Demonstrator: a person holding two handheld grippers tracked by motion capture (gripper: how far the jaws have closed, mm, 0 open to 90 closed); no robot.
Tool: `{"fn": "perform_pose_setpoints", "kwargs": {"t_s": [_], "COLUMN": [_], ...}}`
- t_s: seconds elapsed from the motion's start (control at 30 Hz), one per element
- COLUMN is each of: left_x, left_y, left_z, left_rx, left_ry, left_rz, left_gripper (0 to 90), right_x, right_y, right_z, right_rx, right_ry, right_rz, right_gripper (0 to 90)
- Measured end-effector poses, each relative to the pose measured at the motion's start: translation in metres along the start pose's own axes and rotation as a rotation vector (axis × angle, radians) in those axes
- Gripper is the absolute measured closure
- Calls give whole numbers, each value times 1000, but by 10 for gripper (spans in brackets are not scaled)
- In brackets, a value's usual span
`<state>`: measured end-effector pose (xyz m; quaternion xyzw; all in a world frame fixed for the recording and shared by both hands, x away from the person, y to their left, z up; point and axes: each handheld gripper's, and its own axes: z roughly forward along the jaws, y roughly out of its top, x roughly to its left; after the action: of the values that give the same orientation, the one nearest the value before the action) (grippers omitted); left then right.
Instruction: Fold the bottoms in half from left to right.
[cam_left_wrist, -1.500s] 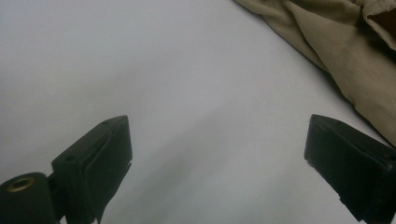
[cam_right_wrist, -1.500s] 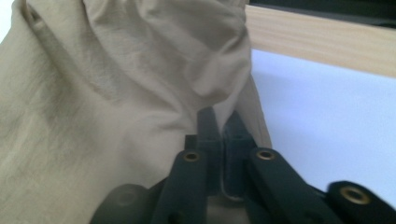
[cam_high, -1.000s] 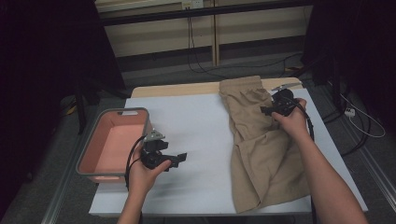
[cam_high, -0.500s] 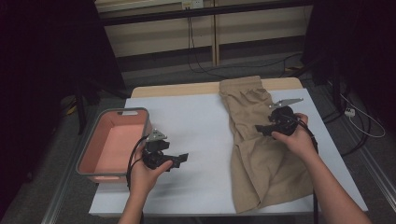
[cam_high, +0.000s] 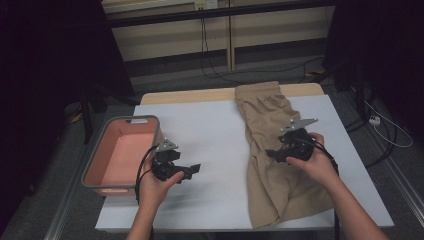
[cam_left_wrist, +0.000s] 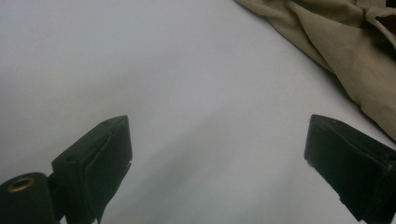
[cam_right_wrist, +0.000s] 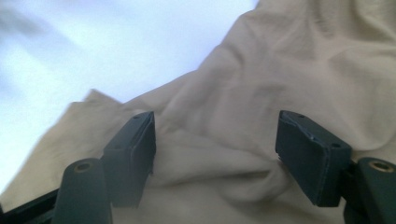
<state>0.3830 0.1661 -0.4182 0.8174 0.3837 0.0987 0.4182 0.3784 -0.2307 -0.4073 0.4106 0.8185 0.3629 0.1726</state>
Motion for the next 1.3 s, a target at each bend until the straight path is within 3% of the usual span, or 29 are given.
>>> {"fn": "perform_pose_setpoints", "kwargs": {"t_s": [0.13,0.3,0.63,0.8,0.9,1.0,1.1,1.3], "left_x": [-1,-5,-8,-9,-10,-10,-10,-9], "left_y": [0,1,3,1,-2,-4,-6,-12], "left_z": [-1,-1,-4,-3,-3,-8,-12,-14], "left_rx": [1,1,-12,-6,19,8,-1,-11], "left_ry": [4,1,5,-18,-12,-19,-14,-16], "left_rz": [4,17,21,26,48,38,34,40], "left_gripper": [76,74,72,70,75,74,73,73], "right_x": [8,17,16,19,20,22,21,15], "right_y": [-1,-12,-22,-24,-24,-25,-25,-31], "right_z": [1,9,2,0,1,2,0,-7], "right_rx": [-16,4,4,0,3,1,-4,-3], "right_ry": [38,72,78,76,74,79,74,96], "right_rz": [7,-1,-18,-22,-28,-44,-53,-25], "right_gripper": [290,288,328,336,348,431,571,783]}}
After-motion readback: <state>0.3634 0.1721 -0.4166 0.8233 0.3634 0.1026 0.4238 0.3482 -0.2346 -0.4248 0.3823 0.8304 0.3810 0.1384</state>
